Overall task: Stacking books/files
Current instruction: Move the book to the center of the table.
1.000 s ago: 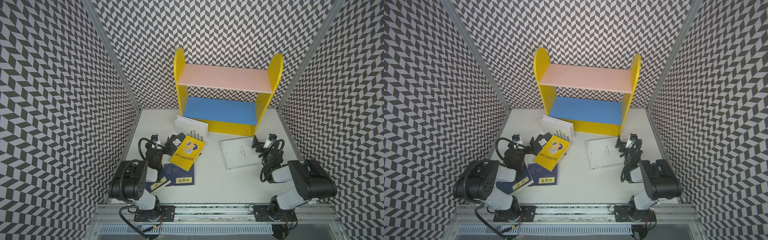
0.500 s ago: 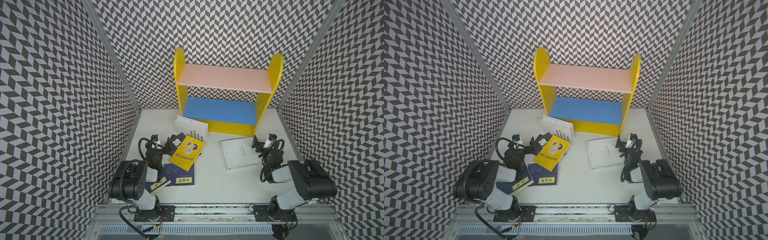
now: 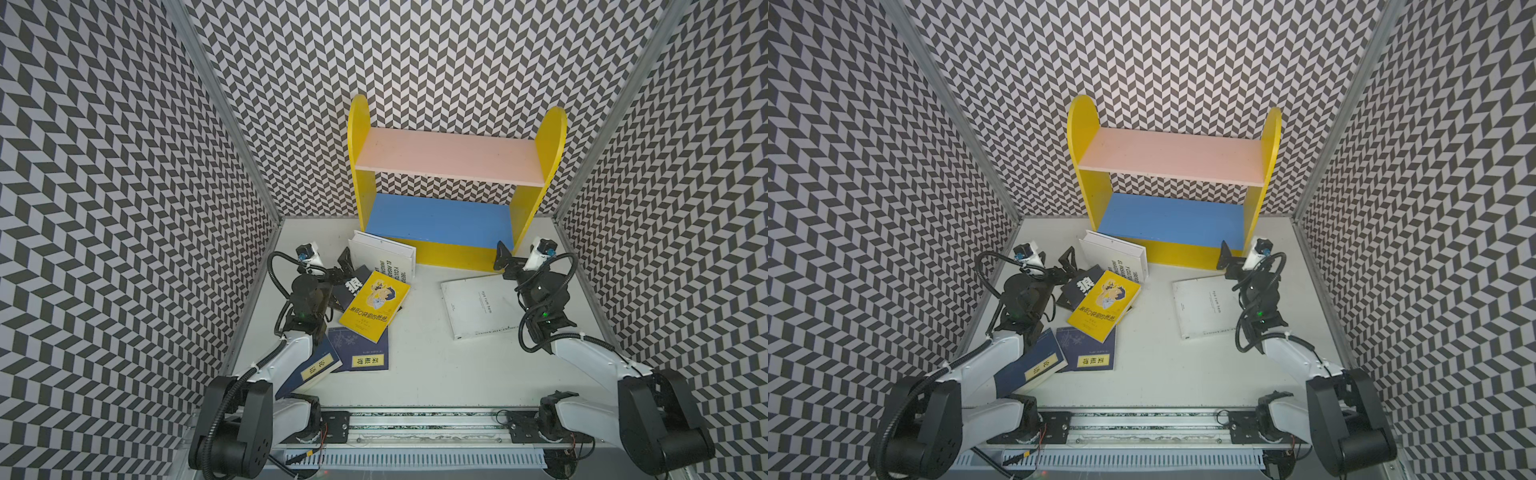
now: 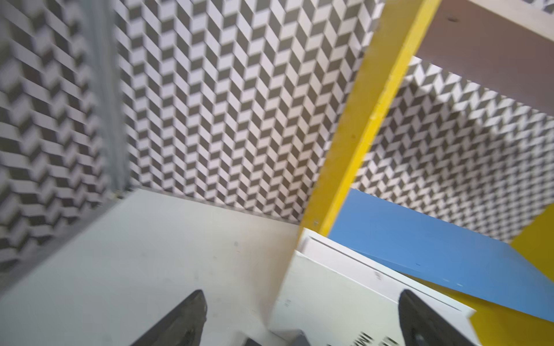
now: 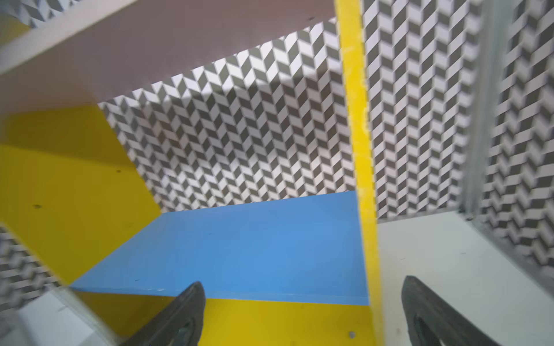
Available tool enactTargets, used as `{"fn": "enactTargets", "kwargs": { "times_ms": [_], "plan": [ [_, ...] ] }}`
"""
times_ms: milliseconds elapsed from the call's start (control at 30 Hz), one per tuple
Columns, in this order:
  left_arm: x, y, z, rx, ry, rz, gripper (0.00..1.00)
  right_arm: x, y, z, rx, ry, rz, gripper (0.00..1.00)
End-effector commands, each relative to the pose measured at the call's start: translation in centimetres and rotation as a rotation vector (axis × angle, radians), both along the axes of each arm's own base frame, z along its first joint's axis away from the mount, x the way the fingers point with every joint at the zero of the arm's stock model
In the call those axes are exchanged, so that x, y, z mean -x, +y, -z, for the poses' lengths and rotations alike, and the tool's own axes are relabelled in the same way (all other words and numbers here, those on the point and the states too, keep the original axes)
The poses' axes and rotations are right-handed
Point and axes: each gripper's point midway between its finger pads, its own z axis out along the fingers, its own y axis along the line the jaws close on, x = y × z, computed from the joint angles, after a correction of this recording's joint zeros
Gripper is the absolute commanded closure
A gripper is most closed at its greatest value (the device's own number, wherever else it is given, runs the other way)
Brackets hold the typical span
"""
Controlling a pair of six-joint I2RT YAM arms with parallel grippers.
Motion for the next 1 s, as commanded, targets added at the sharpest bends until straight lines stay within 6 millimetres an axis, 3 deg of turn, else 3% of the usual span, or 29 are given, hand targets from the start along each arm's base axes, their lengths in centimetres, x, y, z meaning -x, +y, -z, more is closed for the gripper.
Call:
{"fn": "enactTargets", "kwargs": {
  "times_ms": [0,167,267,400,500,600,733,867,967],
  "plan": [
    [1.8,-5.0,0.9,0.208,0.143,0.177,0.00,1.6,5.9,3.8,-0.186,0.238,-0.264,0.00],
    [6.0,-11.4,-0.5,0.297,0.202,0.382,0.00,5.7,12.8,4.5,-0.257,0.342,-0.518,0.01],
    [8.2,-13.5,-1.2,0.334,0.213,0.482,0.00,8.2,14.9,4.5,-0.301,0.366,-0.643,0.00],
    [9.5,-14.1,-1.0,0.440,0.217,0.556,0.00,11.5,17.2,3.4,-0.368,0.315,-0.889,0.00],
    [10.5,-15.1,-2.4,0.429,0.157,0.661,0.00,10.6,17.0,3.9,-0.381,0.355,-0.886,0.00],
    [10.1,-16.1,-1.5,0.389,0.214,0.673,0.00,6.6,14.1,6.7,-0.372,0.506,-0.690,0.01],
    [10.3,-18.2,0.1,0.304,0.264,0.732,0.00,2.2,6.0,10.5,-0.295,0.595,-0.285,0.01],
    [10.7,-21.6,2.8,0.196,0.344,0.797,0.00,1.4,-1.4,12.5,-0.224,0.600,0.049,0.01],
    [11.2,-24.6,4.4,0.126,0.370,0.857,0.05,1.6,-5.4,13.6,-0.201,0.602,0.190,0.01]
  ]
}}
